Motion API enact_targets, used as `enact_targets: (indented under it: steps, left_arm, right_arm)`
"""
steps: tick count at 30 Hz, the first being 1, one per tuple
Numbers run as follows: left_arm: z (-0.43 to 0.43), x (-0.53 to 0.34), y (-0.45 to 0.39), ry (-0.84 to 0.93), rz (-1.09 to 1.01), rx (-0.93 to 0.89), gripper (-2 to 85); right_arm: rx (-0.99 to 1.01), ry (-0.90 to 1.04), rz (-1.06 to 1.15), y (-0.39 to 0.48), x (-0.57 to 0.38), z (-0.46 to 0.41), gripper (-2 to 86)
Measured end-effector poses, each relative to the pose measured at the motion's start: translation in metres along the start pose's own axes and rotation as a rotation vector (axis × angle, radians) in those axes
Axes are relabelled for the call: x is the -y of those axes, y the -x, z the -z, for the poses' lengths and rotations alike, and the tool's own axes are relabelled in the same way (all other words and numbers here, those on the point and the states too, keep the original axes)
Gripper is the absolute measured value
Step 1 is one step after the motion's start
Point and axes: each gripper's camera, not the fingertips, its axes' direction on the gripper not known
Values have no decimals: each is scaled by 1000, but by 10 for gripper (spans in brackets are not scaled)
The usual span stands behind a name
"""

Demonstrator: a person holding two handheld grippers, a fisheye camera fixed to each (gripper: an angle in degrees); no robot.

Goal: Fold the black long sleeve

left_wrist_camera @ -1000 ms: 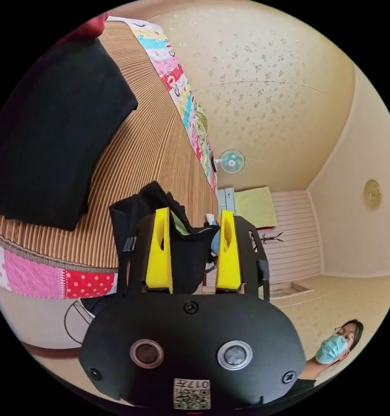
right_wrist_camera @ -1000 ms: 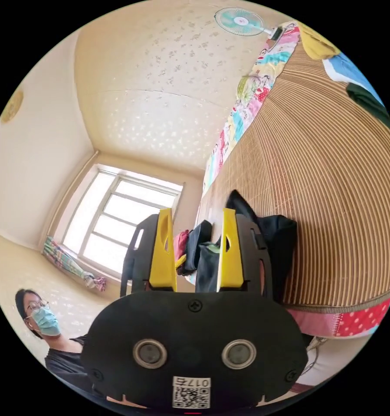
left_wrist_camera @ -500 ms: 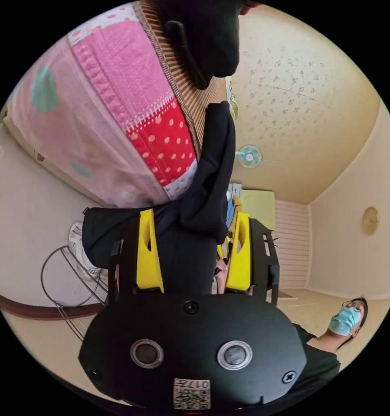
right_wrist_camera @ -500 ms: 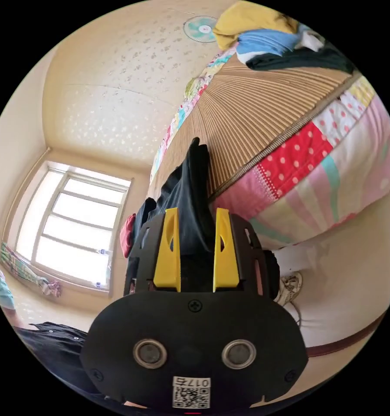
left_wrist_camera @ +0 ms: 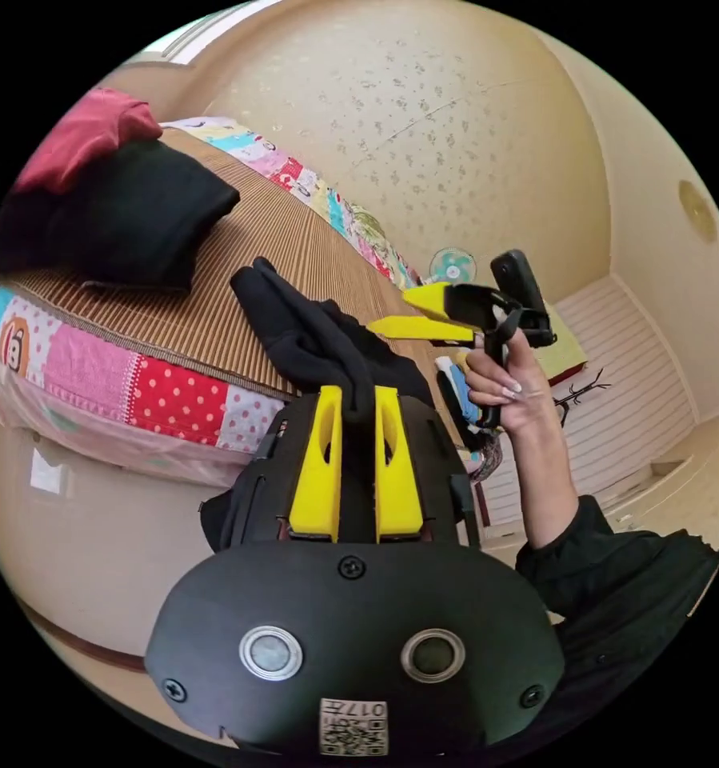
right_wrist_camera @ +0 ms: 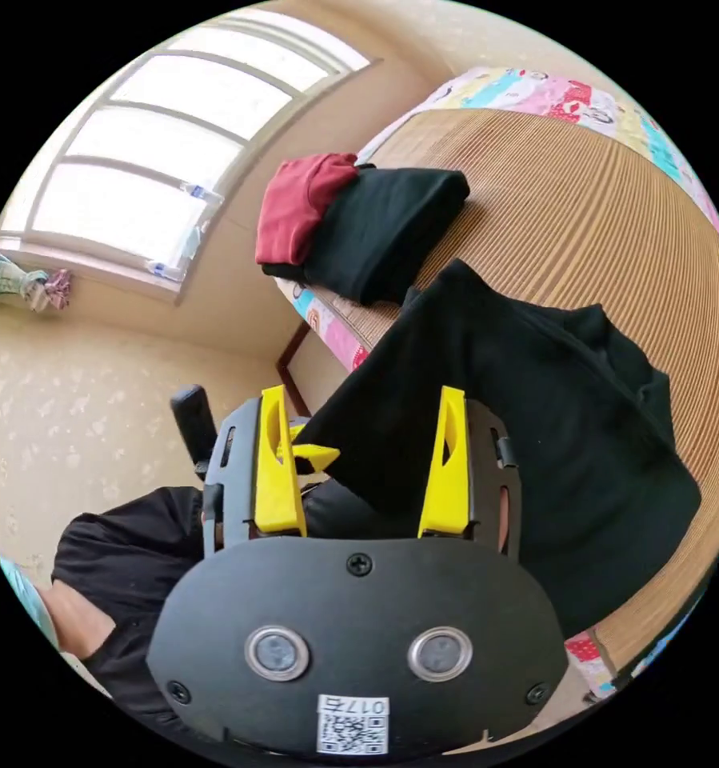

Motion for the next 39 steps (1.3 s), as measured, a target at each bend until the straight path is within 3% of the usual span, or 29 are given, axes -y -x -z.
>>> enact_targets:
  steps: [5,7,9,12,15,19,22,25,28,31,39]
  left_arm:
    - [-26,-5,-26,-4,-34,20,65]
    - [-35,-7,-31,7,-46,24,66]
    - [-41,-9,-34,36,-64,14,81]
    - [-33,-19,-35,27,-137,-64,102]
    - [-17,-34,-31,11,-202,-154,112]
    - [-27,-47,-19,94,-200,-200,135]
    - [-48,-47,-8,155,-179,-233,143]
    - [-77,-35,4,225,-144,-316,162]
    - [-114,-17,13,306,-120,-329,177]
    - [-154,4,30,401,-41,-348,208]
    - [-237,28,65,597,101,-337,209]
  right_arm:
    - [-464,526,-22,33,71,-101,245]
    - [-515,675,2,37,64,-133,221]
    - [-614,686,36,42,52,-142,158]
    - [-617,543,71,47,27,-98,120]
    - [-402,319,60,24,-20,1,109]
    - [-30,-123,109,-52,-153,147,99]
    - [52,-336,112,-115,-260,197,93]
    - [80,-491,-33,-181,-348,214,91]
    - [64,-507,-194,-229,-407,205,94]
    - [211,-638,-279,-256,-457,202,101]
    - [420,-1072,-516,-223,-614,201,172]
